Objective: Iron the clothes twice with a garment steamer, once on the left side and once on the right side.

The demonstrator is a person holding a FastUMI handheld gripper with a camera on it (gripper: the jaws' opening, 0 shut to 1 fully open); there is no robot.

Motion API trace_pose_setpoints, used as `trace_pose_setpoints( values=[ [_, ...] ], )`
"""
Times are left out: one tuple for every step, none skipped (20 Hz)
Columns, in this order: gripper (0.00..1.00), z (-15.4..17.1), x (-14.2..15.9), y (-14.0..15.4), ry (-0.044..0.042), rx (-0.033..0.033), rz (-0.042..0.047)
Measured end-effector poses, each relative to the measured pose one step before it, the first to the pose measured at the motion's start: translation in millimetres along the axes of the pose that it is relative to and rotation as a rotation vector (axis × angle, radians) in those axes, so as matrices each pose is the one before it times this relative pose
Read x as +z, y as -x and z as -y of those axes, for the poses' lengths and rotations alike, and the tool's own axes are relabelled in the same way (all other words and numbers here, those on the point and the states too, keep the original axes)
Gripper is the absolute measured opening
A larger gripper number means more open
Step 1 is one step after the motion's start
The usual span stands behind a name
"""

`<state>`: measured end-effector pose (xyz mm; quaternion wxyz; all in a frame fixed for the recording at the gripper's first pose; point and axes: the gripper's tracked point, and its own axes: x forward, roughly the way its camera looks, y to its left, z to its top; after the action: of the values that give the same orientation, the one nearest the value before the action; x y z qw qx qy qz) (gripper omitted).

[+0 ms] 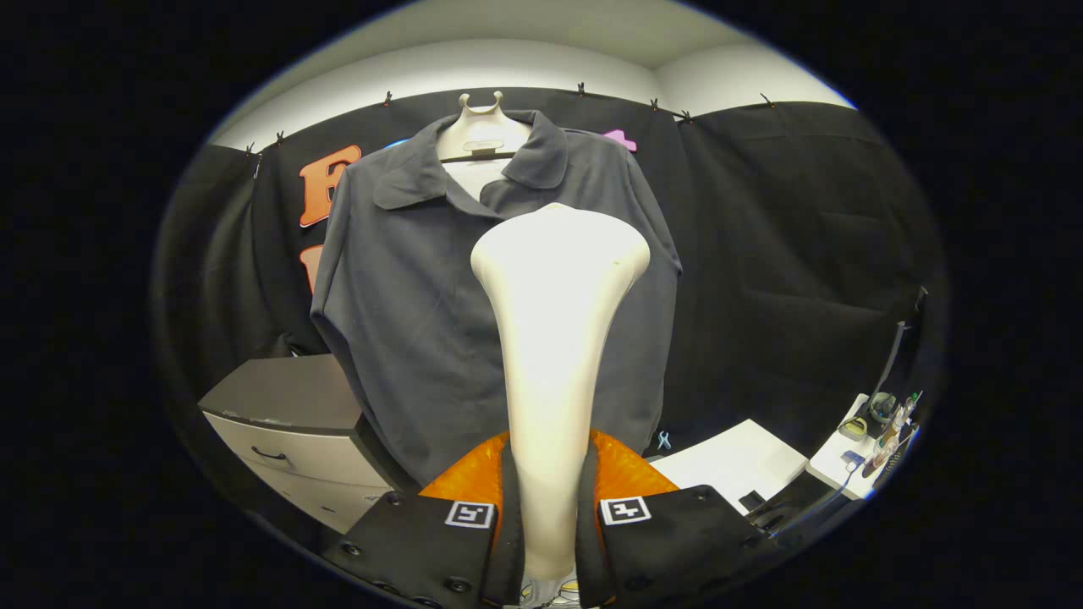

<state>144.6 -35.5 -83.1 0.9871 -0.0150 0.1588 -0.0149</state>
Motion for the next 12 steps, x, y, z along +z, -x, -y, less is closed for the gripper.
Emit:
trace_pose_setpoints(
  values=[
    [0.32,1.0,7.48,-3.5,-0.00182,-0.00025,0.00914],
    [0.32,-0.37,8.82,-4.14,-0.00091,0.00218,0.01312],
    [0.32,0.1,6.72,-4.28,0.00335,0.00106,0.00947],
    [0.32,1.41,5.87,-3.58,0.00358,0.00297,0.00775],
    [0.32,-0.75,6.09,-4.57,0.00015,0.00639,0.00935],
    [0.32,0.5,4.64,-4.41,-0.00094,0.00492,0.00568],
    [0.32,-0.18,4.35,-5.47,0.00168,0.00477,0.00452],
    [0.32,1.59,1.96,-4.11,0.0017,0.00442,0.00586],
    [0.32,0.83,3.36,-6.62,0.00112,0.00292,0.00267],
    [0.32,1.98,1.71,-5.38,-0.00037,-0.00034,0.00244],
    [0.32,1.73,2.11,-7.28,-0.00225,-0.002,0.00368],
    [0.32,1.68,2.27,-6.31,-0.00003,-0.00254,0.00092]
  ],
)
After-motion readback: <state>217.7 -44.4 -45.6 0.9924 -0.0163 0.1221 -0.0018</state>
